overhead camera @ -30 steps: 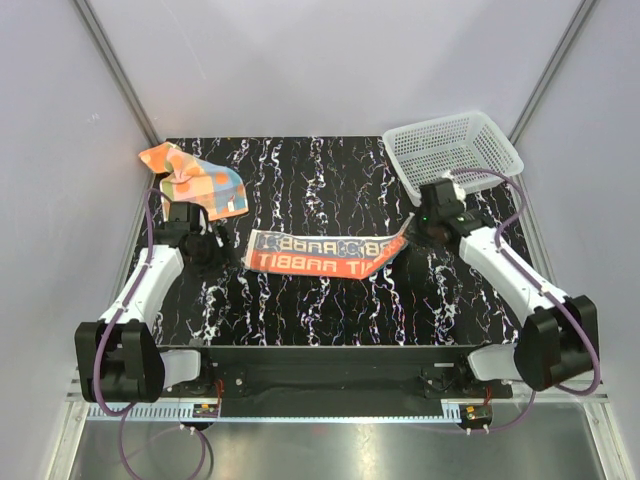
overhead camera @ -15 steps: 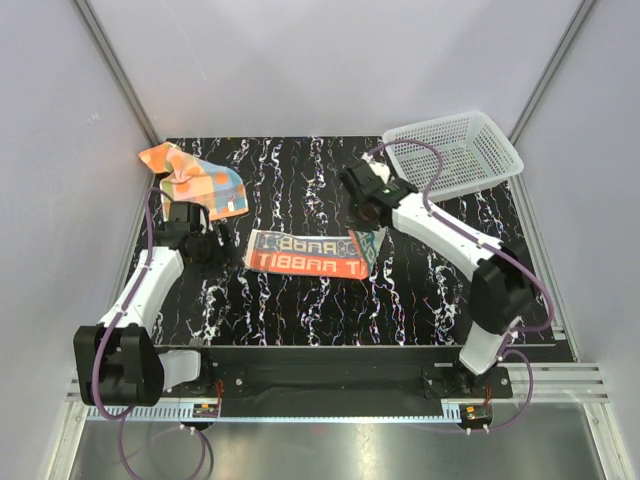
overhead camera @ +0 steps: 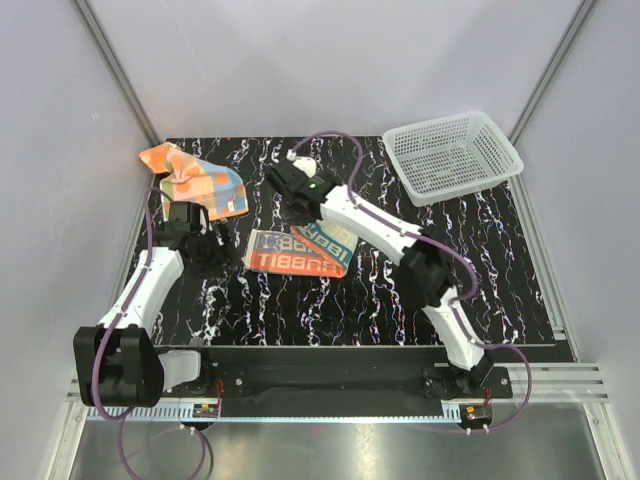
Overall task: Roll the towels
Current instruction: Fold the towel
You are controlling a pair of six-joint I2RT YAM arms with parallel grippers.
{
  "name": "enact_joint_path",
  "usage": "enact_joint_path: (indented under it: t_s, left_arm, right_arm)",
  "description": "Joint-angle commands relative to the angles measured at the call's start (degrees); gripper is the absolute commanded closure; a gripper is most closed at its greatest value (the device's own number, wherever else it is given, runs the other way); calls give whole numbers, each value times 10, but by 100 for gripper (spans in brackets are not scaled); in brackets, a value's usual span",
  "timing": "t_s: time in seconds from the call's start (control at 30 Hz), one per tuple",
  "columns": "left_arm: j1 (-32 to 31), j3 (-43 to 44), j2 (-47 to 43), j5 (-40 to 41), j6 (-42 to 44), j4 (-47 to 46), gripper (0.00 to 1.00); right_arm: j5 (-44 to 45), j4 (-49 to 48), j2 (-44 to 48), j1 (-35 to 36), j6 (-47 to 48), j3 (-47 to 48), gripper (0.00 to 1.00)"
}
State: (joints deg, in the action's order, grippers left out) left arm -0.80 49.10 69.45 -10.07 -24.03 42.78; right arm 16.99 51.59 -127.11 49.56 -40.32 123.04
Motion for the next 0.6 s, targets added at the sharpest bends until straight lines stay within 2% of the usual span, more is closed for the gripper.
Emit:
enact_joint_path:
  t_s: [0.0, 0.13, 0.4, 0.57]
  left_arm:
    - [-2, 3, -19, 30, -8, -7, 19]
    - [1, 3, -23, 39, -12, -5, 18]
    - [1, 2, -17, 36, -12, -6, 18]
    - [1, 2, -19, 40, -13, -6, 18]
  right_arm:
    - [5, 40, -66, 21, 2, 90, 100]
    - [-9, 39, -99, 46, -6, 126, 100]
    - [-9, -24, -91, 72, 8, 96, 100]
    - [-21, -53, -94, 79, 27, 114, 100]
